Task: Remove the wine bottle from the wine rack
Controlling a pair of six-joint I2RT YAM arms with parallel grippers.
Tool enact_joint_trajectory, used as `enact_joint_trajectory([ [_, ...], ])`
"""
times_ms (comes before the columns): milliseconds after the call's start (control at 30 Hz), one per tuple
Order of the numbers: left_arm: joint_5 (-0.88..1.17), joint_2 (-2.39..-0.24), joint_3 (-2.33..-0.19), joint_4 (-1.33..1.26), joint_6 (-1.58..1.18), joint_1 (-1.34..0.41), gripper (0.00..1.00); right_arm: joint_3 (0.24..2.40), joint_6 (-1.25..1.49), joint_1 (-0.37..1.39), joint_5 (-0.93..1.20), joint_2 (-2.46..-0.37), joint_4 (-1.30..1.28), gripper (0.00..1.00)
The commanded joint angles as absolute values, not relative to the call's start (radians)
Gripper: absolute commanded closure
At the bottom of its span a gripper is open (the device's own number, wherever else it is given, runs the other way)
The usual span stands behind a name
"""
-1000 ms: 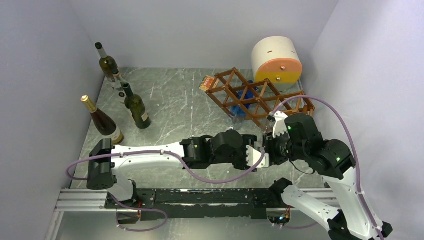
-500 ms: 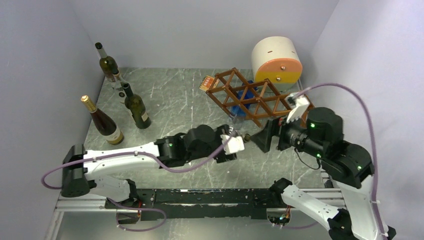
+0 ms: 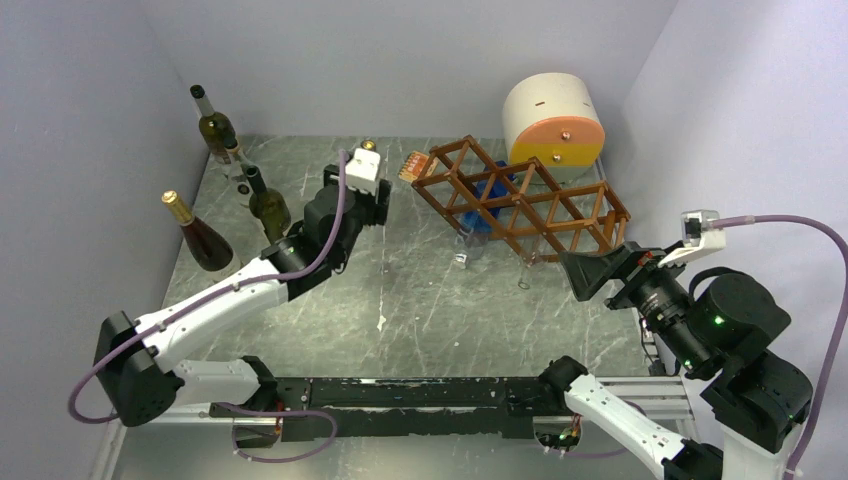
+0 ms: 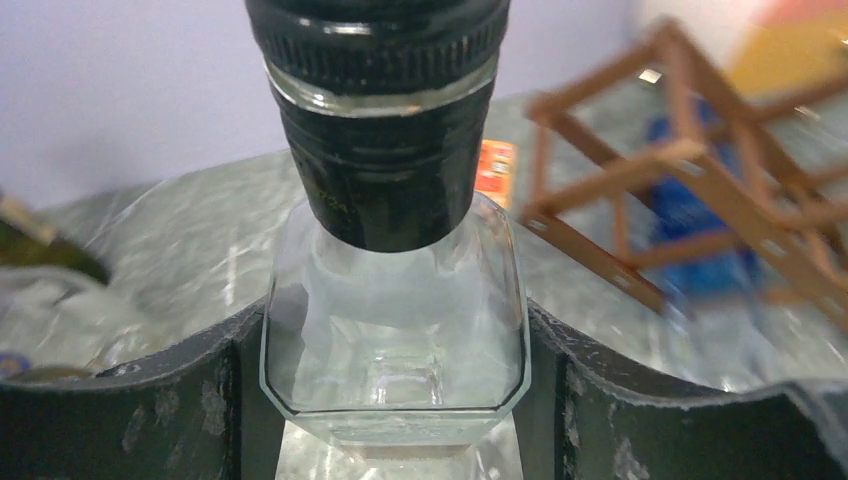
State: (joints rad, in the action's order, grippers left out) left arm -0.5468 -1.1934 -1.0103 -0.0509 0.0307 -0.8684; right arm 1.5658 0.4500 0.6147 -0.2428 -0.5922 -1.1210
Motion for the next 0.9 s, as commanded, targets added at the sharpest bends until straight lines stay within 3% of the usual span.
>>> enact_joint_trajectory([
  [0,-0.835,-1.260,-1.056,-0.345,-0.080,-0.773,0.93,1.545,0.469,0.622,-0.301,-0.596,-1.133,0.00],
  [233,-1.044,-1.463,-1.096,-0.631,-0.060,-0.682,0.93,1.571,0.460,0.625,-0.331,-0.600,-1.164,0.00],
  [600,-1.137,-1.682,-1.270,-0.420,-0.415,-0.612,0.93,1.527,0.454,0.639,-0.370,-0.603,-1.158,0.00],
  [867,-1.153,-1.805,-1.323,-0.400,-0.429,-0.598,0.93,1.514,0.454,0.644,-0.380,-0.598,-1.161,0.00],
])
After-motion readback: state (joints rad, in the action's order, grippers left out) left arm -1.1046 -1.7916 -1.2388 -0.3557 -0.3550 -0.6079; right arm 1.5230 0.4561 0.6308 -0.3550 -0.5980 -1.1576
